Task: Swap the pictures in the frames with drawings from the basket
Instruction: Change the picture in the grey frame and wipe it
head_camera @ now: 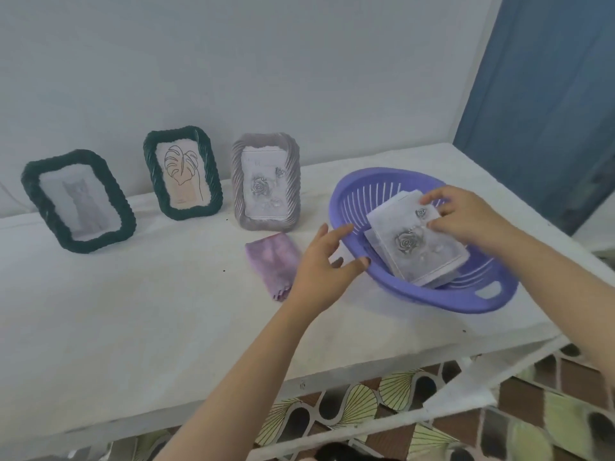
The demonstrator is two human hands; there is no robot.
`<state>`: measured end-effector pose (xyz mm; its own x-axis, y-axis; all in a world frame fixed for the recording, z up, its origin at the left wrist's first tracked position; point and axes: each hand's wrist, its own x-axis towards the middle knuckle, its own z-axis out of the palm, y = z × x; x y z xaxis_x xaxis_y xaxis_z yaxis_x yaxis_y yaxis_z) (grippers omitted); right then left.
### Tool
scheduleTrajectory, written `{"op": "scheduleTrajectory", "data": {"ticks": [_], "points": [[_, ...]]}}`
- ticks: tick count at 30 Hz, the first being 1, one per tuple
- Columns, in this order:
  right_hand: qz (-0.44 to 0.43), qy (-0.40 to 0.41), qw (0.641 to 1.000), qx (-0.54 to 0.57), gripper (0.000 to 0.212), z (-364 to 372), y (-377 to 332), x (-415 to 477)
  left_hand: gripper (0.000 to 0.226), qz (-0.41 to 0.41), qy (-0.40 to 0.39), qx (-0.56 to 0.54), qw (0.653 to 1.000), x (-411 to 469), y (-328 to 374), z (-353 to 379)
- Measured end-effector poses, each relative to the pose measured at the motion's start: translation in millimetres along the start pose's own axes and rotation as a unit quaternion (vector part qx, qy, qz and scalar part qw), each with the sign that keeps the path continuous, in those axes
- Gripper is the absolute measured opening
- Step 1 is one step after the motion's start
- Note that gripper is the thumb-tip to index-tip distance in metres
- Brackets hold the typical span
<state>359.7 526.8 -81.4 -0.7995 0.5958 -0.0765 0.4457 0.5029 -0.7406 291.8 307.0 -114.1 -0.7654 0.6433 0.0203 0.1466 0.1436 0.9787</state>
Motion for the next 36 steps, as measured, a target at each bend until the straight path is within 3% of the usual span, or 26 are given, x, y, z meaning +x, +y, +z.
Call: {"op": "scheduleTrajectory", "data": {"ticks": [9, 25, 28, 31, 36], "points": [[-0.004, -0.037, 0.981, -0.192, 0.036, 9, 15, 22, 0.057, -0.029, -0.036, -0.015, 0.999, 17, 11, -5], [-0.012, -0.095, 0.947, -0.307, 0.045, 12, 4, 14, 0.048, -0.004, -0.015, -0.008, 1.0, 15, -3, -19], [-0.071, -0.035, 0.964, -0.255, 0.038, 11, -19, -5, 0.04, -0.001, 0.051, 0.027, 0.998, 8, -15, -39], [-0.166, 0.024, 0.979, -0.12, 0.031, 31, -54, -37, 0.039, 0.023, 0.111, 0.135, 0.984, -3, -35, -71], [-0.256, -0.015, 0.966, -0.025, 0.03, 112, -85, -68, 0.035, 0.01, 0.155, 0.337, 0.929, -30, -75, -130]]}}
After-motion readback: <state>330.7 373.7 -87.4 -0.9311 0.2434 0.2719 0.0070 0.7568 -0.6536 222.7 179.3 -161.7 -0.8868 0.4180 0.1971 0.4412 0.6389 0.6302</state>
